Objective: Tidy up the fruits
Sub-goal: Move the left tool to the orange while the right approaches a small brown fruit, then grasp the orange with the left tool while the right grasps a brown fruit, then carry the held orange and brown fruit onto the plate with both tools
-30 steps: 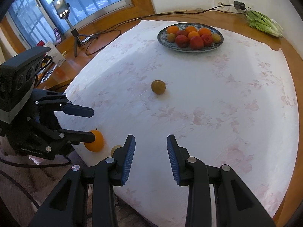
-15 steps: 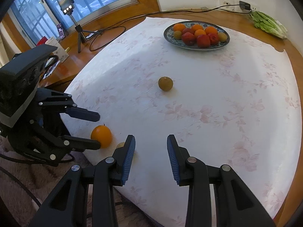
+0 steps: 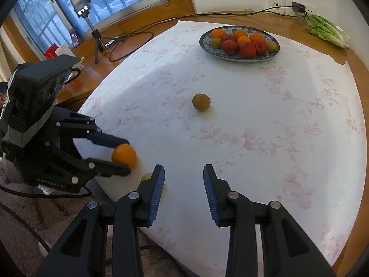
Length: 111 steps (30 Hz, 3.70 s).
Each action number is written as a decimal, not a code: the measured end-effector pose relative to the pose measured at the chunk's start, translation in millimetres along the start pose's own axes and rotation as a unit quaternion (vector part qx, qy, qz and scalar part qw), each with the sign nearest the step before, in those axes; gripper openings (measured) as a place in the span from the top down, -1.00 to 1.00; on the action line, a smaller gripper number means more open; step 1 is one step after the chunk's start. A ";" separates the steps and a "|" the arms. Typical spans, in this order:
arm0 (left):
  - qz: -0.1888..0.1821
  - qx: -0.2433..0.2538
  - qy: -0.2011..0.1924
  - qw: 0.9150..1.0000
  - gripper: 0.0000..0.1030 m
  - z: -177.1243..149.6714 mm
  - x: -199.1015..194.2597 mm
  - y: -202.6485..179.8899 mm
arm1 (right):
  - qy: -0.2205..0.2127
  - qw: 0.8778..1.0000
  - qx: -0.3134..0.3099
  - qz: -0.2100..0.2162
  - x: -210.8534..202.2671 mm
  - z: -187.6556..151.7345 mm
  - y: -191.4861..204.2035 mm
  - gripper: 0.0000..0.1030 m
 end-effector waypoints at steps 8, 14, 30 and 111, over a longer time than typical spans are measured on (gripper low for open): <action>0.029 -0.034 -0.015 0.999 0.22 10.1 -5.5 24.7 | 0.009 1.000 -0.005 0.015 7.9 -1.3 7.9 0.30; 0.060 -0.053 -0.024 0.997 0.22 13.9 -5.9 40.2 | 0.026 0.999 -0.010 0.028 17.9 -6.3 17.6 0.30; 0.054 -0.063 -0.033 0.996 0.22 12.9 -7.5 47.9 | 0.075 0.996 -0.034 0.036 40.7 -19.0 38.2 0.46; 0.086 -0.118 -0.122 0.982 0.22 190.1 9.9 84.9 | -0.111 0.989 0.048 -0.083 -11.4 142.4 -101.6 0.46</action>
Point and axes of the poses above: each gripper's, at about its wrist camera, not at the fingertips, and x roughly the way its jaws point, y to its left, z to its top, the point moved 8 cm from there along x, roughly the way its jaws point, and after that the axes turned 9 degrees about z, right-handed, at the moved point
